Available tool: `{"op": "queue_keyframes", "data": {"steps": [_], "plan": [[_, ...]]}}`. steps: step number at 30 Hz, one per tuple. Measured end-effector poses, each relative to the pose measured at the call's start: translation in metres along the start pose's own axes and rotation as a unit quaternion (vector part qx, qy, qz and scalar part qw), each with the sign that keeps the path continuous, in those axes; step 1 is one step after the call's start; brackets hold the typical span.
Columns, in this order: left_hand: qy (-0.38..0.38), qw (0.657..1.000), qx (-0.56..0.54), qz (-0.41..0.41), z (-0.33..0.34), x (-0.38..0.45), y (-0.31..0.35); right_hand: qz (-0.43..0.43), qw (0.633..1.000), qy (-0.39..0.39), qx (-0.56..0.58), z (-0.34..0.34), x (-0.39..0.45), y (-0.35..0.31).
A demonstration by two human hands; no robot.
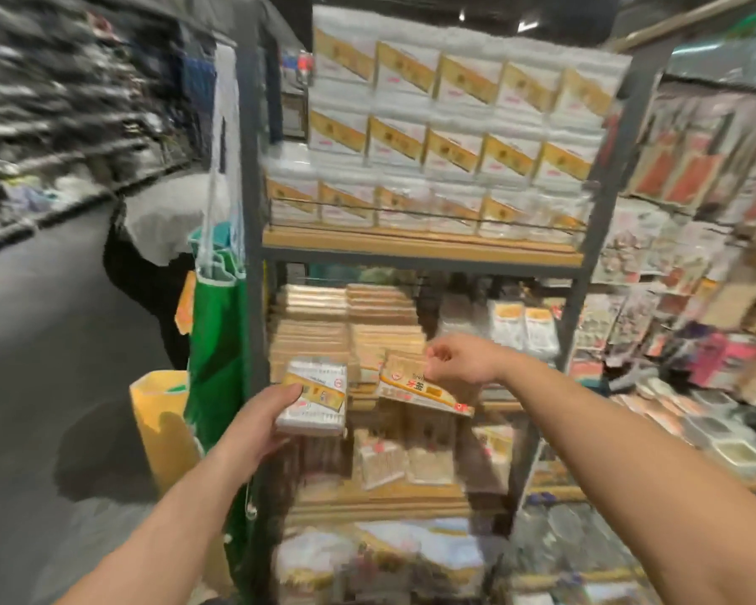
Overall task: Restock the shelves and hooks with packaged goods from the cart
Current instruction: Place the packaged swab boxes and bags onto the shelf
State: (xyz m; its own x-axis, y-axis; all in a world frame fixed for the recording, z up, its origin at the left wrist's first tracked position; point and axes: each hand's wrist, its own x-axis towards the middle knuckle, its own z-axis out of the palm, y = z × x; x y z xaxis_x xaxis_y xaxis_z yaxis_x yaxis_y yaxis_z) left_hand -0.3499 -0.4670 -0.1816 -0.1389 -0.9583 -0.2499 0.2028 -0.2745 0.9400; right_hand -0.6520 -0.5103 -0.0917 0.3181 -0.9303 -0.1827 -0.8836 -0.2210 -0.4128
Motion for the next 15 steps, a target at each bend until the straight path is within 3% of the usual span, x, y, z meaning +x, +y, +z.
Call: {"op": "queue_keyframes", "data": {"steps": [4,8,11,15], "plan": [[-0.031,0.999,0.013,0.012,-0.002,0.031,0.022,0.008,0.998,0.041,-0.044,-0.009,0.050,-0.006],[-0.021,1.000,0.004,-0.006,-0.008,0.051,0.018,0.028,0.998,0.032,-0.039,-0.005,0.080,0.013],[-0.004,1.000,-0.007,-0.017,-0.004,0.053,0.007,-0.006,0.999,0.002,-0.045,-0.010,0.090,0.025],[0.029,0.999,-0.031,-0.028,0.003,0.054,0.001,-0.039,0.998,0.022,-0.048,-0.032,0.092,0.032]]}}
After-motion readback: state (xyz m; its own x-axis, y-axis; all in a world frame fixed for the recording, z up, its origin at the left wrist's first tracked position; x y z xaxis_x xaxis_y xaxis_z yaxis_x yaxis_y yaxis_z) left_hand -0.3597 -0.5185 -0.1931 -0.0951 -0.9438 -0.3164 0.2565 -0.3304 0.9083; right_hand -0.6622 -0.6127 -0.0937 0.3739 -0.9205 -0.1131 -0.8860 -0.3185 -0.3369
